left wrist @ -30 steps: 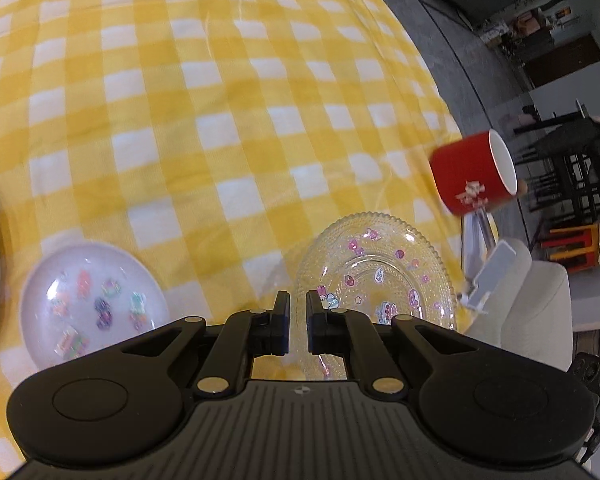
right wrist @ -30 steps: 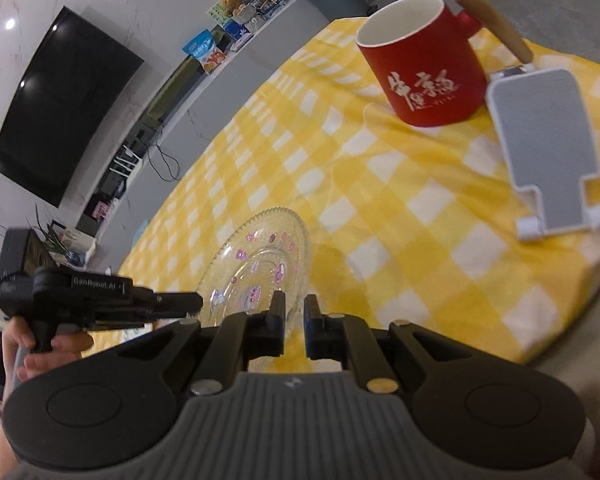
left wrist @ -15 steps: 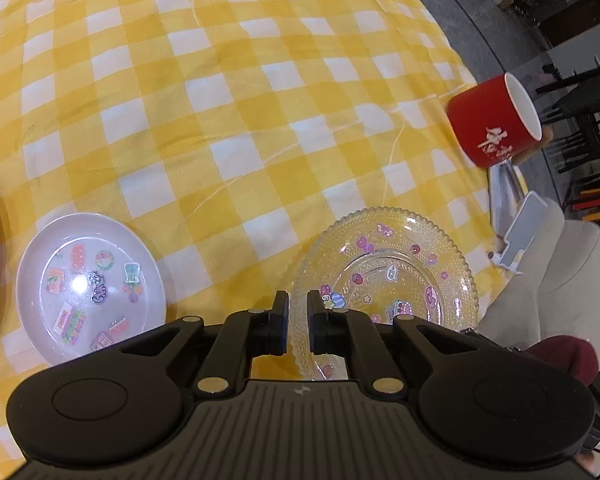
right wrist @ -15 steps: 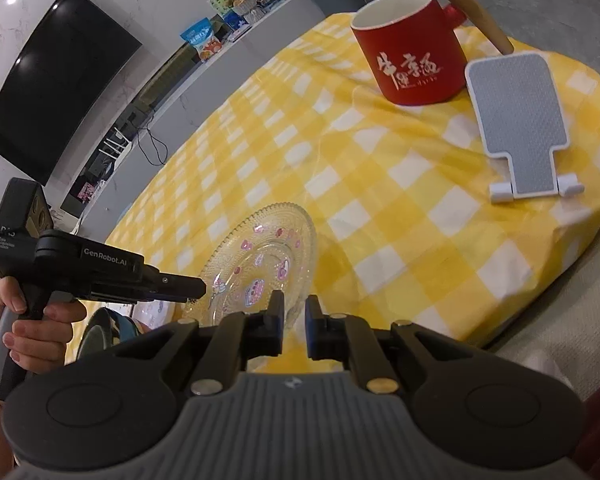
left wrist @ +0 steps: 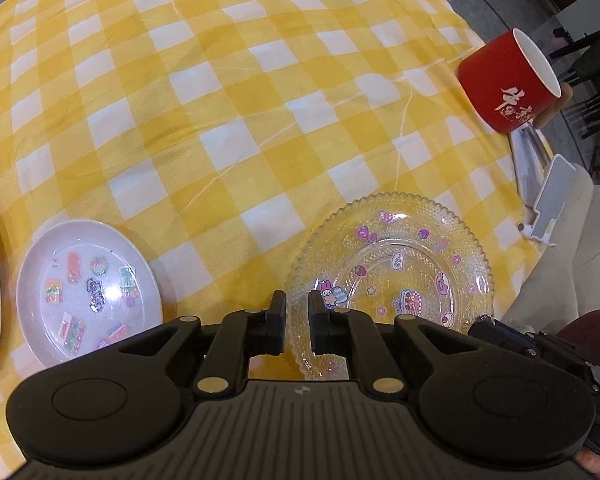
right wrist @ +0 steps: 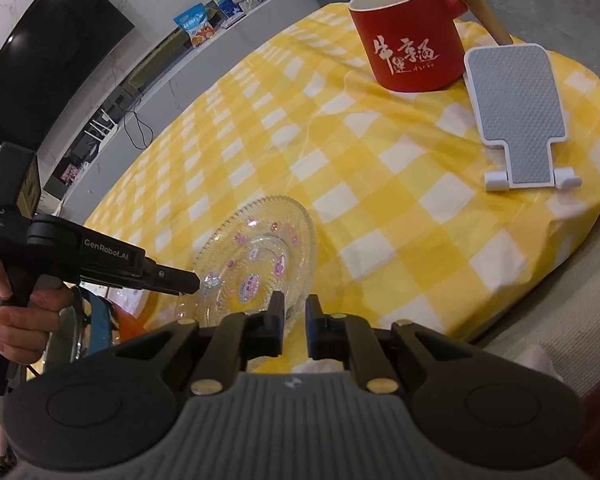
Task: Organize plates and bowls
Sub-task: 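Lift the glass plate with both grippers and carry it toward the small white plate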
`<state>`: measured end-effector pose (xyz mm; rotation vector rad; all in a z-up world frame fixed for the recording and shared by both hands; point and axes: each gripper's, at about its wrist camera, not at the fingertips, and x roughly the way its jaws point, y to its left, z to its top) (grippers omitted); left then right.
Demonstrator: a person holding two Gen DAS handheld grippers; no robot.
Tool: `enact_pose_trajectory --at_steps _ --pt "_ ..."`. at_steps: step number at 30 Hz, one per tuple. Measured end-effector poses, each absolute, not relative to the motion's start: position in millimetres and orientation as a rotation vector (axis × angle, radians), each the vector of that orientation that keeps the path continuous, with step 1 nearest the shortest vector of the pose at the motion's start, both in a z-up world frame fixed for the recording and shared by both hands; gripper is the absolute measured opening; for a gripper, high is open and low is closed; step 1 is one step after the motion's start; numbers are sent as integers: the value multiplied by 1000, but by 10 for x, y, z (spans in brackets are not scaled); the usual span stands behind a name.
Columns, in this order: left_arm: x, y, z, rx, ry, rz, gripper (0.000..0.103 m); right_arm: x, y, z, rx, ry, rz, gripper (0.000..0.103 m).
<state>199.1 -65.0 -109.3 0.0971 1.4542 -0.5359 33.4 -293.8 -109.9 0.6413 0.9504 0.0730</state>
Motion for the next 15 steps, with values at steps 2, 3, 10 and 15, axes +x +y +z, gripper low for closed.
enact_pose_trajectory --at_steps 2,3,10,15 --pt "1983 -686 -1088 123 1452 -531 12 342 -2938 -1111 638 957 72 9" --pt "1978 -703 -1087 133 1452 -524 12 349 -2938 -1121 638 961 73 9" --pt "1926 -722 -1080 136 1400 -485 15 377 -2973 -1207 701 996 81 9" --pt "1880 -744 -1077 142 1378 -471 19 360 -2937 -1212 688 1007 73 9"
